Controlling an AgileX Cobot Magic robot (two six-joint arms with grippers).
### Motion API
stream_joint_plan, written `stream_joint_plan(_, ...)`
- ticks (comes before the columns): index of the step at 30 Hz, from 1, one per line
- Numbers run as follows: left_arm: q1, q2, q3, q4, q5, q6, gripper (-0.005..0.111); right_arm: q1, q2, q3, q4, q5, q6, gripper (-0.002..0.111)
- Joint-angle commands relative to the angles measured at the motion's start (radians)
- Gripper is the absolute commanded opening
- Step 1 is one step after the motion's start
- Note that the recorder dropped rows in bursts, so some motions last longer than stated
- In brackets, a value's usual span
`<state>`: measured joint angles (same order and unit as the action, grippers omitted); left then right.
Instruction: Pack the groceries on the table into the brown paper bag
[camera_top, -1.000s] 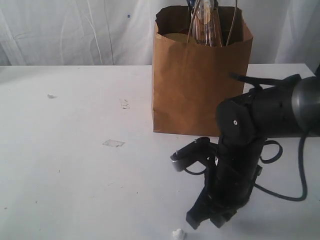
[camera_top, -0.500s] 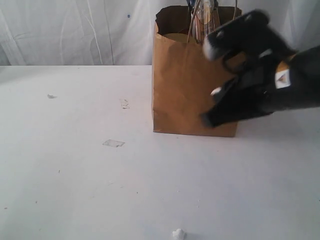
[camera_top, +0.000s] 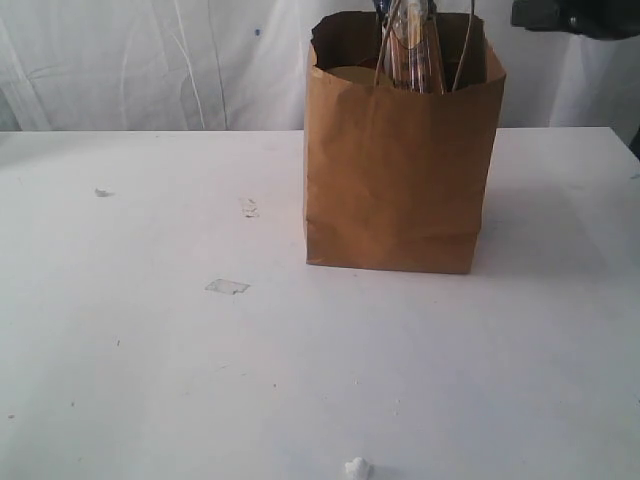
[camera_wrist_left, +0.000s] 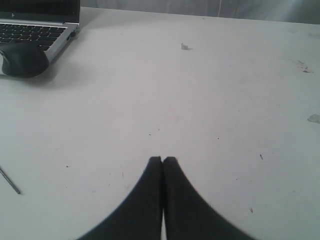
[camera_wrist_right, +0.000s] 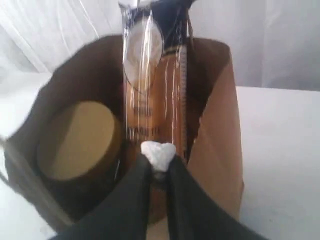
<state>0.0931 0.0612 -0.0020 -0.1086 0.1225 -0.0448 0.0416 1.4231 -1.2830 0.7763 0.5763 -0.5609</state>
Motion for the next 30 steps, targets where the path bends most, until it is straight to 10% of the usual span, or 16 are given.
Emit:
stream_joint_plan(1,-0.005,-0.003,0.002,-0.006,0.004,-0.001,0.000,-0.032,0.048,-0.033,0.198,-0.039,-0.121,0.000)
stream_joint_plan(9,-0.005,-0.003,0.002,-0.006,0.004,-0.001,0.000,-0.030,0.194,-0.033,0.444,0.074,-0.387,0.002)
stream_joint_plan(18,-0.005,-0.003,0.002,-0.006,0.004,-0.001,0.000,-0.030,0.189,-0.033,0.428,0.083,-0.385,0.035)
stream_joint_plan(25,-0.005,-0.003,0.002,-0.006,0.004,-0.001,0.000,-0.032,0.094,-0.033,0.389,0.123,-0.375,0.033)
stream_joint_plan(30,-0.005,-0.003,0.002,-0.006,0.004,-0.001,0.000,-0.030,-0.045,0.016,0.132,0.207,-0.165,0.007)
